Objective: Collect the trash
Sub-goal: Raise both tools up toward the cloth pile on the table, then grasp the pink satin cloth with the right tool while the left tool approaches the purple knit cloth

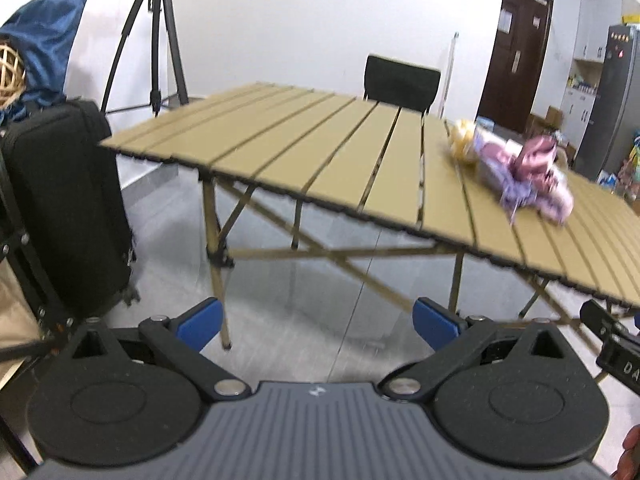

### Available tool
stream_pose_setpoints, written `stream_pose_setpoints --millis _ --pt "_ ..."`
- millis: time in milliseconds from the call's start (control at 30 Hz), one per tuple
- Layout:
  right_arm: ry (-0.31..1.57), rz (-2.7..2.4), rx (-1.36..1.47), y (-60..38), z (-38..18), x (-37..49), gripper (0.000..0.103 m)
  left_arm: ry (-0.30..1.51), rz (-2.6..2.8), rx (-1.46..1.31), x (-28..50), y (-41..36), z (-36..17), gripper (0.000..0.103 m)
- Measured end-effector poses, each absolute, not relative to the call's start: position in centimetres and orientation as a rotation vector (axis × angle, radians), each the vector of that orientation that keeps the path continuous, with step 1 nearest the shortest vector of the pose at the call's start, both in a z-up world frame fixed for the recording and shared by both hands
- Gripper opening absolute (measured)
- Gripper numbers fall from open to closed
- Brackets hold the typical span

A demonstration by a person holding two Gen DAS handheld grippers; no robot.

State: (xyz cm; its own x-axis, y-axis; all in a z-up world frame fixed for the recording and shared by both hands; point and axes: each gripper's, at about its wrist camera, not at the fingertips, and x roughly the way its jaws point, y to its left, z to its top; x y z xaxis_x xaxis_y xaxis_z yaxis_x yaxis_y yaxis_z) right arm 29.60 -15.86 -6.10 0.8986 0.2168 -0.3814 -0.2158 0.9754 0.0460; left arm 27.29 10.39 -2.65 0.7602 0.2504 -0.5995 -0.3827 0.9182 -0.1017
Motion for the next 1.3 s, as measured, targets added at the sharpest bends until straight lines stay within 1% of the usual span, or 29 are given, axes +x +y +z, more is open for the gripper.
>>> stream_pose_setpoints --millis 267,500,1033,1300 --pt "0.309 0.23 0.032 -17.0 -4.3 32.2 0.103 0.547 0.336 -0.19 31.1 9.1 -0.4 0.103" --pt "0.292 0.244 0.035 -17.3 -3.7 35.7 0.103 0.515 0.326 -0.188 34.5 8.7 0.6 0.103" --pt "0.283 0.269 0.07 -14.9 -2.7 44.2 0.103 0.511 0.301 -0.18 42.5 9.0 0.9 0.103" --pt "0.349 0.263 0.079 -11.9 -3.0 49.9 0.1 0.512 0.292 -0.195 46.7 9.4 0.8 0.103"
